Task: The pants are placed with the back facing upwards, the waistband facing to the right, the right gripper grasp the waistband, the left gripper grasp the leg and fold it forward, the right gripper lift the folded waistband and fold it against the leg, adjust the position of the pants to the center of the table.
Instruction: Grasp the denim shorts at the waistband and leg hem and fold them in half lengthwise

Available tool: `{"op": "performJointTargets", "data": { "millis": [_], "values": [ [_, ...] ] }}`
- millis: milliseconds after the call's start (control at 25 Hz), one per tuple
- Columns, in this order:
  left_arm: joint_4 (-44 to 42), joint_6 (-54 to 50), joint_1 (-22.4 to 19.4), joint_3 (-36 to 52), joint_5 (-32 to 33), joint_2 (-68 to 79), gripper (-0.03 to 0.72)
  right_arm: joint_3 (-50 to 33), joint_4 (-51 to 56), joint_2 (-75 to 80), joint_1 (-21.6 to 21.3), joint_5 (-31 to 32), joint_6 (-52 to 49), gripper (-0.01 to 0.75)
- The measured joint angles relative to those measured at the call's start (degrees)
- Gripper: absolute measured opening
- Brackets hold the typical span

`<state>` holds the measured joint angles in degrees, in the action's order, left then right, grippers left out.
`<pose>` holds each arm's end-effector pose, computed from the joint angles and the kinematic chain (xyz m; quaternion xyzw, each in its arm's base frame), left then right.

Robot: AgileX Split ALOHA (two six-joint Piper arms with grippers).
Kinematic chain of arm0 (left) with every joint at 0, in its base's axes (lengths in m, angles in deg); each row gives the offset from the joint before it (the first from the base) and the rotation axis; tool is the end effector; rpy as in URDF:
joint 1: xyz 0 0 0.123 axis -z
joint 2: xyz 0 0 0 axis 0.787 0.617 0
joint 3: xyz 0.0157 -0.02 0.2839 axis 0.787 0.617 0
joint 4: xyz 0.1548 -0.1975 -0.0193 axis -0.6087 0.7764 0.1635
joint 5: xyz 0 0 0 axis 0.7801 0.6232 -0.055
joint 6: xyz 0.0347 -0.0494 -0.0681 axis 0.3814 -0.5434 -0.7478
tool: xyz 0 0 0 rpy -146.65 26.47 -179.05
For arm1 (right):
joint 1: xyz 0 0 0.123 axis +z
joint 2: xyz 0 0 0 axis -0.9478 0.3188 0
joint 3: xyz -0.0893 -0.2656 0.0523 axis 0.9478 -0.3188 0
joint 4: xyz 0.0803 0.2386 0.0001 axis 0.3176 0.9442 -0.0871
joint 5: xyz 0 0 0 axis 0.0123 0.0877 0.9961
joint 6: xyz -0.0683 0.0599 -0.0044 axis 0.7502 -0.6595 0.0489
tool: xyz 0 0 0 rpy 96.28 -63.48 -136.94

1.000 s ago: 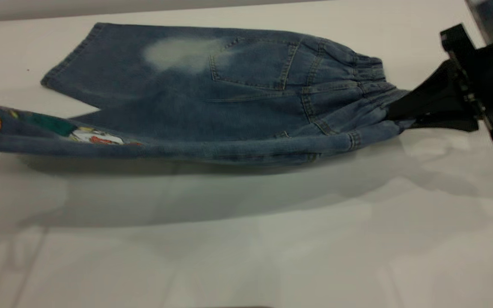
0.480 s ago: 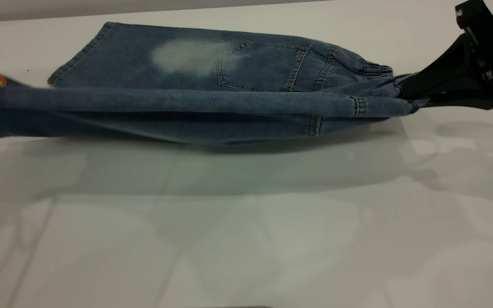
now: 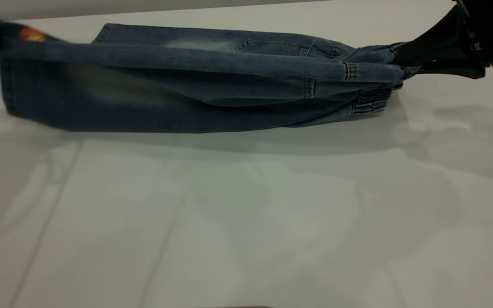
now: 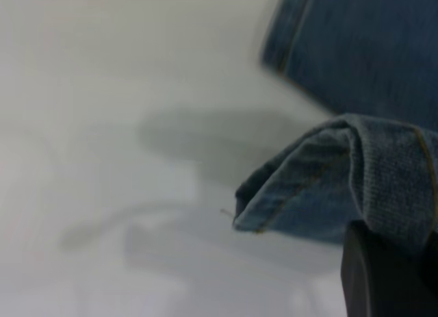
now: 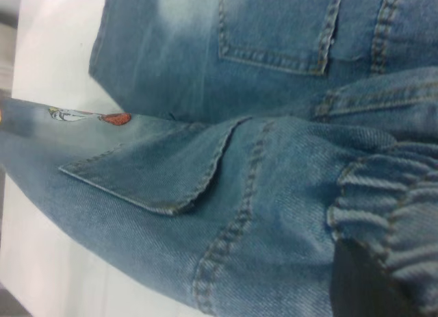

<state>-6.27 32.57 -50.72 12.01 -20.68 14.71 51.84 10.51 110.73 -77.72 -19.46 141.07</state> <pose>0.3649 -0.0060 0.1870 -0.0558 0.9507 -0.0153 0.3046 0.3206 0.0312 0.1011 0.0955 0.8753 0.4136 0.2316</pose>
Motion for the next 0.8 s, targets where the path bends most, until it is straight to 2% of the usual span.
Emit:
{"op": "performJointTargets", "data": {
  "millis": [360,600,800],
  "values": [
    [-0.36,1.28,5.56,-14.25,0.21,10.52,0.051,7.67,0.31,6.21,0.00,-0.58,0.01,0.044],
    [-0.48,2.27,5.78,-19.68,0.43,14.90,0.051,11.44,0.89,6.33,0.00,-1.59,0.01,0.044],
    [-0.58,2.47,5.78,-21.55,-0.22,17.12,0.051,12.89,2.98,6.43,0.00,-6.33,-0.04,0.044]
  ]
}}
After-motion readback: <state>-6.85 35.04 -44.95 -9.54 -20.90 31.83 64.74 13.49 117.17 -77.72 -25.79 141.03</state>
